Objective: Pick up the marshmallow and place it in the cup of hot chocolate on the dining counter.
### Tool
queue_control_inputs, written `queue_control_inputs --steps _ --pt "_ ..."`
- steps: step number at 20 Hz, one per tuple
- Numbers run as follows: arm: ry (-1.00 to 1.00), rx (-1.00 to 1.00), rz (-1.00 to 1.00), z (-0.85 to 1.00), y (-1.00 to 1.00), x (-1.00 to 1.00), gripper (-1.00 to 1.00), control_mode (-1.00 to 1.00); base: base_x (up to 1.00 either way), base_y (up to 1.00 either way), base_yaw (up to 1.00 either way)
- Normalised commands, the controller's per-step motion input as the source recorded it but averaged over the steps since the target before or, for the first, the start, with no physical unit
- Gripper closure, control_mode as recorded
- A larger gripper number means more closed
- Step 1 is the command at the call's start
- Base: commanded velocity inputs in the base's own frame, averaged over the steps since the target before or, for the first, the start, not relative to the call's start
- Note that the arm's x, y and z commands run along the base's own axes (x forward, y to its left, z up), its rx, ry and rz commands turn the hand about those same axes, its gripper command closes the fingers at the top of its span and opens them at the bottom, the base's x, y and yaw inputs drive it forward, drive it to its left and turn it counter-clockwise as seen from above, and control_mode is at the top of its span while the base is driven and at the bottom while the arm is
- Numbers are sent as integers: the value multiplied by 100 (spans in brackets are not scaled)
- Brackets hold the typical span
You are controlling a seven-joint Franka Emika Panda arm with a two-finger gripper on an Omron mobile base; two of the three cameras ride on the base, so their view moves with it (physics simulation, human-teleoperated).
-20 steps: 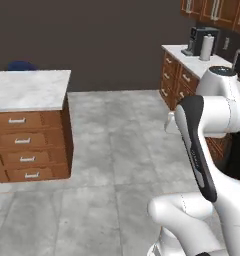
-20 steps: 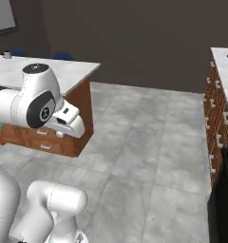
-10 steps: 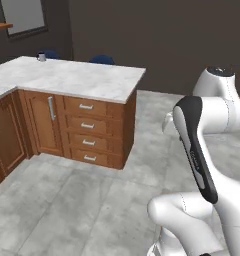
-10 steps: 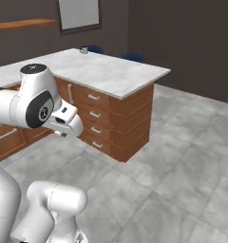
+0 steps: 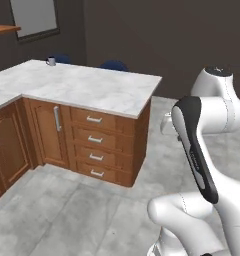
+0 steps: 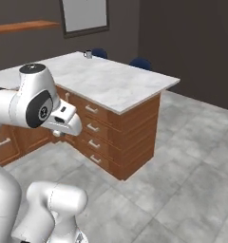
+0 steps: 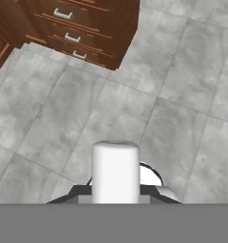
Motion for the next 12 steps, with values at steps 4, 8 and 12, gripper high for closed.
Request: queue_control_inputs --steps 4,8,12 --pt "0 0 0 0 0 0 100 100 98 -28 10" --pt "0 0 0 0 0 0 100 100 88 -84 43" --pt "0 0 0 0 0 0 100 100 86 -97 56"
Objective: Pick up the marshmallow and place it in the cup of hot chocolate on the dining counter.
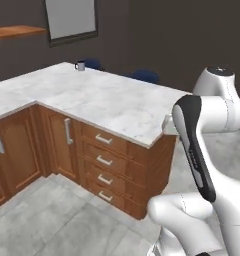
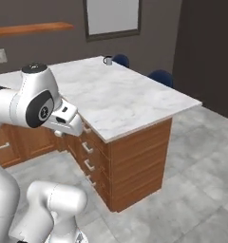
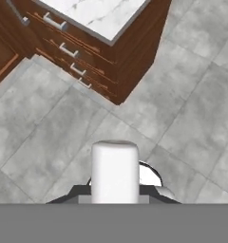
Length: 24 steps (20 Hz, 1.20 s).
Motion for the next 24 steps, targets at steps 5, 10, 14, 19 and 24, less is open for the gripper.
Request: queue_control_inputs --steps 5,10,14,19,24 --pt "0 0 0 0 0 0 100 100 71 -87 62" --pt "0 0 0 0 0 0 100 100 5 -100 49" --pt "0 0 0 0 0 0 100 100 0 -100 45" --pt "0 0 0 0 0 0 100 100 0 -100 43" --pt "0 0 0 0 0 0 100 100 -1 -100 40"
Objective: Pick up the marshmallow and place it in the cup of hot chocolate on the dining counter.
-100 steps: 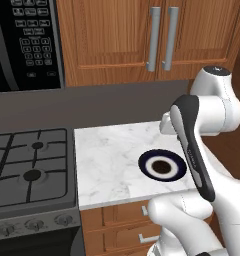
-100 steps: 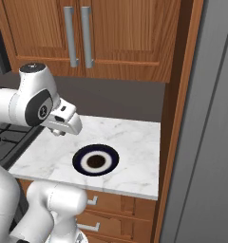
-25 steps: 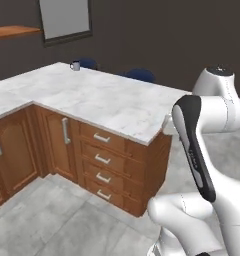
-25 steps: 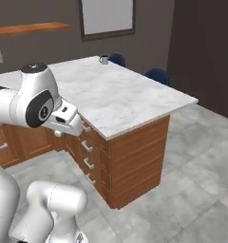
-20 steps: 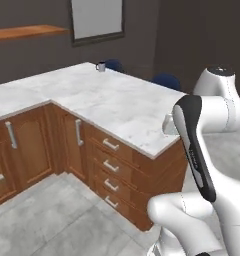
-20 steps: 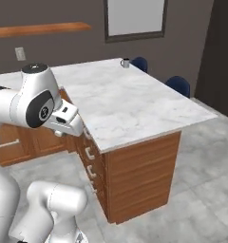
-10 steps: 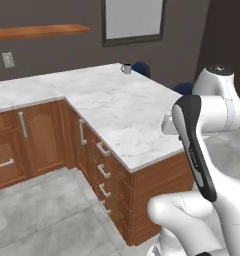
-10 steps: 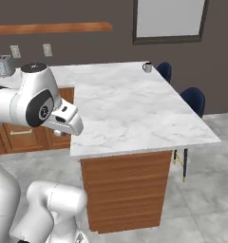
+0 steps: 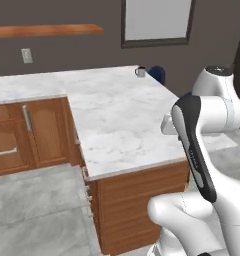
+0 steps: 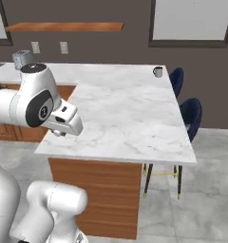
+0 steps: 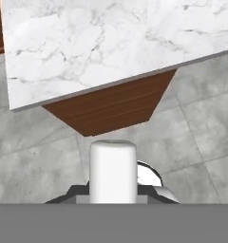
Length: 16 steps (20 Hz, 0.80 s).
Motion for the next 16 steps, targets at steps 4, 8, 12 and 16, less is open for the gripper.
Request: queue_control_inputs --steps 4,8,12,16 --pt "0 0 0 0 0 0 100 100 -31 -100 24" --pt "0 0 0 0 0 0 100 100 -42 -100 13" --pt "0 0 0 0 0 0 100 100 -18 -100 13" --pt "0 0 0 0 0 0 100 100 9 -100 29"
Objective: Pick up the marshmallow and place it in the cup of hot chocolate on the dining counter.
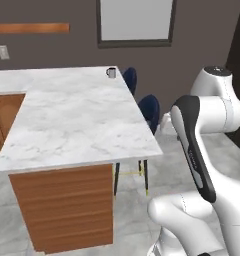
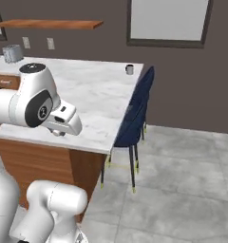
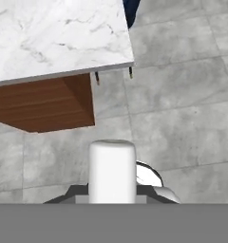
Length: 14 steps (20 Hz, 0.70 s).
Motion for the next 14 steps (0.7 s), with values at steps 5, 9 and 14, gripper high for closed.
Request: queue_control_inputs --steps 5,9,14 --pt "0 0 0 0 0 0 100 100 34 -100 34" --pt "0 0 0 0 0 0 100 100 38 -96 62" --pt "0 0 0 0 0 0 100 100 20 -85 71"
